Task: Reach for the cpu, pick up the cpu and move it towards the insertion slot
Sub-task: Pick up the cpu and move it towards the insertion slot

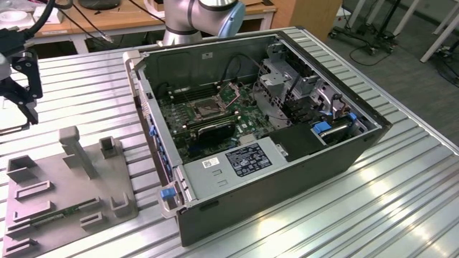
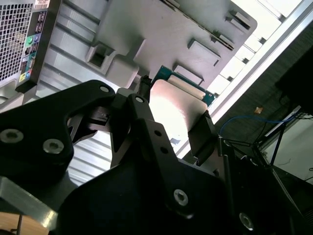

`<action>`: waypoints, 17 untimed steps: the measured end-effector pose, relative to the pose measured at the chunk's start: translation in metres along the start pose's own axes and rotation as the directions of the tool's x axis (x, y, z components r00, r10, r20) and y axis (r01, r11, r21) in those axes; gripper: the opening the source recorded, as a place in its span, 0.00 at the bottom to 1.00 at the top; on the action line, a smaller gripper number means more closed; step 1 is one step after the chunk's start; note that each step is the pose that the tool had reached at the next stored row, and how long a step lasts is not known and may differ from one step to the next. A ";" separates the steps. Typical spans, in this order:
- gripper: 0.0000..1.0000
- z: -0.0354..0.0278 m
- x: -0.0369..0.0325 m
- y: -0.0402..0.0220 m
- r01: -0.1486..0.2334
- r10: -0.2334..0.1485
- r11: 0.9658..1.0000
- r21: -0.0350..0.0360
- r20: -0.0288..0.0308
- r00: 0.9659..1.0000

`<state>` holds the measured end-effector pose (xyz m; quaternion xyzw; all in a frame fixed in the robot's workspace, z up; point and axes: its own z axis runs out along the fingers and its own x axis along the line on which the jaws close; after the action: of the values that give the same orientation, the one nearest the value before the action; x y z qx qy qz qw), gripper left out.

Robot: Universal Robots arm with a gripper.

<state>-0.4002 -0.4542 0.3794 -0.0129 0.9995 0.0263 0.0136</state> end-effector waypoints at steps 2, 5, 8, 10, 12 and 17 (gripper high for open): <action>0.55 -0.0013 -0.0009 0.0001 0.000 0.000 1.000 0.000 0.000 1.000; 0.55 -0.0013 -0.0033 0.0000 0.000 0.000 1.000 0.000 0.000 1.000; 0.55 -0.0012 -0.0073 -0.0001 0.000 0.000 1.000 0.000 0.000 1.000; 0.55 -0.0011 -0.0104 -0.0002 0.000 0.000 1.000 0.000 0.000 1.000; 0.55 -0.0011 -0.0130 -0.0003 0.000 0.000 1.000 0.000 0.000 1.000; 0.55 -0.0008 -0.0200 -0.0004 0.000 0.000 1.000 0.000 0.000 1.000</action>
<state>-0.3802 -0.4542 0.3808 -0.0129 0.9995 0.0263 0.0136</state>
